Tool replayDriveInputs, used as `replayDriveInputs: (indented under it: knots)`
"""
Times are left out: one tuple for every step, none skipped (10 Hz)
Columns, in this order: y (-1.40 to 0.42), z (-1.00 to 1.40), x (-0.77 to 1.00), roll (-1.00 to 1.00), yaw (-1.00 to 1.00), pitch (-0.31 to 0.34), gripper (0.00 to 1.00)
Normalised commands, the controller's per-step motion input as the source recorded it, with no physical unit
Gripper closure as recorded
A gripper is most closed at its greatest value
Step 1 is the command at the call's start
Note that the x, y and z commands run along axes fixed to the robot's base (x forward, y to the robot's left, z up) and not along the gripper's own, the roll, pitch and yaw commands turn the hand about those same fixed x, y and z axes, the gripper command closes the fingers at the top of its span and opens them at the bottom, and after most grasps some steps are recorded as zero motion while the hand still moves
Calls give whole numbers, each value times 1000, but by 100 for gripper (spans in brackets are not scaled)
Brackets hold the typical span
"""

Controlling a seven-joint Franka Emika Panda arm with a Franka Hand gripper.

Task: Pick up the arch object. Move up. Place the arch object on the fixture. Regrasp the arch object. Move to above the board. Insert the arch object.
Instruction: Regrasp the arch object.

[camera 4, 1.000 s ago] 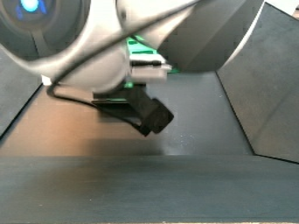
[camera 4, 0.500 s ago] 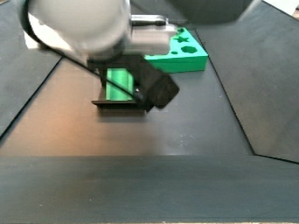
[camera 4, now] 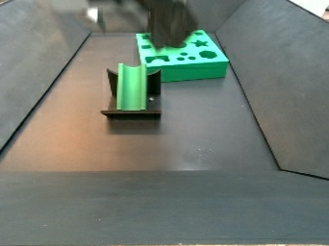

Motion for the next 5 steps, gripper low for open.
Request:
replayDriveInputs:
  knots:
    - [-678, 485, -81, 1000, 19, 41, 0]
    - [-495, 261, -57, 1000, 19, 39, 0]
    - [-308, 59, -40, 1000, 19, 37, 0]
    - [-58, 26, -25, 1000, 19, 35, 0]
    - [9, 39, -31, 1000, 19, 34, 0]
